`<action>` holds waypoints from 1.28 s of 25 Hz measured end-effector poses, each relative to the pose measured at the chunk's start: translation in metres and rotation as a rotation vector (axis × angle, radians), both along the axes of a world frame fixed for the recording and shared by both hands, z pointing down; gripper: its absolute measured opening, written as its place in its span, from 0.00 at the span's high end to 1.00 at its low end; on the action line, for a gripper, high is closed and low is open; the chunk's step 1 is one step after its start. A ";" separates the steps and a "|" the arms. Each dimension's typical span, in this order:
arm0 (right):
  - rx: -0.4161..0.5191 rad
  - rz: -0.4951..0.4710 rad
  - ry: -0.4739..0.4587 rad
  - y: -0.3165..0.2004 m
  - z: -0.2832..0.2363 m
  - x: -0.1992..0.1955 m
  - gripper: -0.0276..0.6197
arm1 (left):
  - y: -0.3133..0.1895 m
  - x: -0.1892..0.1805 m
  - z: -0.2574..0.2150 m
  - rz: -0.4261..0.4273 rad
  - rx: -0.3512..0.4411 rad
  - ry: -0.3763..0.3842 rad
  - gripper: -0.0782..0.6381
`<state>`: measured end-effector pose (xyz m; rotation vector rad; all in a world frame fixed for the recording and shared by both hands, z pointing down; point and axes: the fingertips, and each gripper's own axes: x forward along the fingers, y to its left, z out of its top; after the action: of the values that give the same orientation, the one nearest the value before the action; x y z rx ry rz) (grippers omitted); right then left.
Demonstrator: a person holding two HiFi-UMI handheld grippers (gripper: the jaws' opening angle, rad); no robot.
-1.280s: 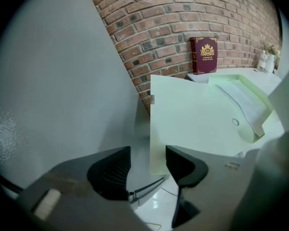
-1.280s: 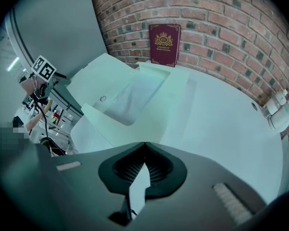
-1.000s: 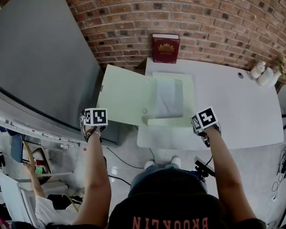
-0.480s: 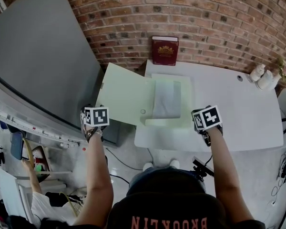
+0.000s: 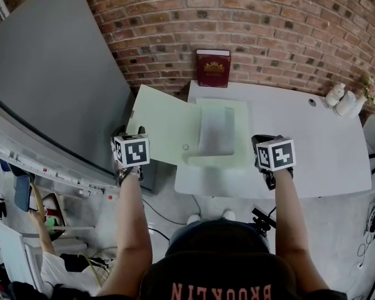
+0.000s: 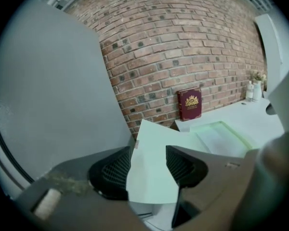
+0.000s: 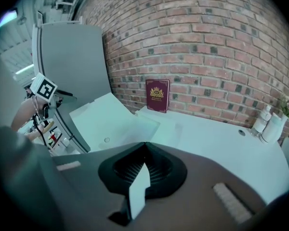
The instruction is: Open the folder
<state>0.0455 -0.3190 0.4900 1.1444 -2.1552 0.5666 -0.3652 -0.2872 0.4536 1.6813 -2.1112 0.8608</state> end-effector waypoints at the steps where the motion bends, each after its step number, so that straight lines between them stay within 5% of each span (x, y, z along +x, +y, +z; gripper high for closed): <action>1: 0.027 0.005 -0.015 -0.002 -0.006 0.000 0.95 | -0.002 0.005 -0.007 0.007 0.029 0.005 0.56; 13: 0.353 0.048 -0.151 -0.006 -0.083 -0.005 0.95 | -0.007 0.059 -0.069 0.078 0.308 0.131 0.63; 26: 0.573 0.029 -0.223 0.012 -0.145 -0.042 0.96 | 0.000 0.095 -0.130 0.258 0.518 0.073 0.89; 32: 0.665 0.023 -0.235 0.019 -0.168 -0.055 0.96 | 0.004 0.108 -0.146 0.332 0.578 0.085 0.89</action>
<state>-0.0093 -0.3002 0.3216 1.4976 -2.6335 -0.0334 -0.2577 -0.2828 0.3076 2.3522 -2.1857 0.2428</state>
